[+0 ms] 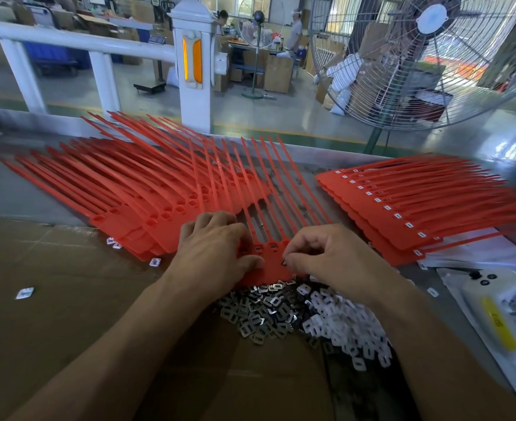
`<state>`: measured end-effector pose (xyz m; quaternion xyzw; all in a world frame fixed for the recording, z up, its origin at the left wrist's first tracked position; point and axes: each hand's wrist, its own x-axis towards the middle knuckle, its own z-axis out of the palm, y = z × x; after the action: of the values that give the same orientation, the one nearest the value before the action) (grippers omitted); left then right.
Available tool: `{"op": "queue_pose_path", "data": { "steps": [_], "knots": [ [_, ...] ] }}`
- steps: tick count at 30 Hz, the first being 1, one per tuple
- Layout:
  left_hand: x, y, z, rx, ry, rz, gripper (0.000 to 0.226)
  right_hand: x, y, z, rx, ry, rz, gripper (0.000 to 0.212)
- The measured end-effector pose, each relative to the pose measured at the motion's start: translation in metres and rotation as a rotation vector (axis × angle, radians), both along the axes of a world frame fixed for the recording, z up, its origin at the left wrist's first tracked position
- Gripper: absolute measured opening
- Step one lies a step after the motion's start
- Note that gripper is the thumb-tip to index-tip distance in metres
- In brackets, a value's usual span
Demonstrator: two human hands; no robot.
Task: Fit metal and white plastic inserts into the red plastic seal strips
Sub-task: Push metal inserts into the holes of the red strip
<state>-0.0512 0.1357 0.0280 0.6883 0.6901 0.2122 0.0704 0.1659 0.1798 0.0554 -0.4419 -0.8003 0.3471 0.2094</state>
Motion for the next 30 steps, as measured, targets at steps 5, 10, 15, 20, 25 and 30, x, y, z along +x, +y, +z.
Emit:
{"op": "queue_pose_path", "data": {
  "steps": [5,10,15,20,25,30],
  "knots": [
    [0.000,0.001,0.000,0.005,0.000,0.000,0.043,0.001,0.000,0.000,-0.064,-0.018,-0.020,0.006],
    [0.000,0.001,-0.001,0.007,-0.005,0.002,0.044,0.000,0.000,-0.001,-0.059,-0.038,-0.021,0.004],
    [-0.001,0.001,-0.002,0.008,-0.008,-0.002,0.045,-0.003,0.012,-0.009,0.010,0.064,-0.271,0.008],
    [-0.001,0.002,-0.002,0.009,-0.008,0.000,0.046,-0.014,0.024,-0.017,0.049,0.036,-0.424,0.015],
    [-0.001,0.003,-0.004,0.011,-0.005,0.003,0.047,-0.022,0.028,-0.022,0.038,-0.037,-0.404,0.017],
    [-0.002,0.004,-0.006,0.026,-0.004,0.005,0.045,-0.025,0.028,-0.023,0.055,-0.072,-0.410,0.014]
  ]
}}
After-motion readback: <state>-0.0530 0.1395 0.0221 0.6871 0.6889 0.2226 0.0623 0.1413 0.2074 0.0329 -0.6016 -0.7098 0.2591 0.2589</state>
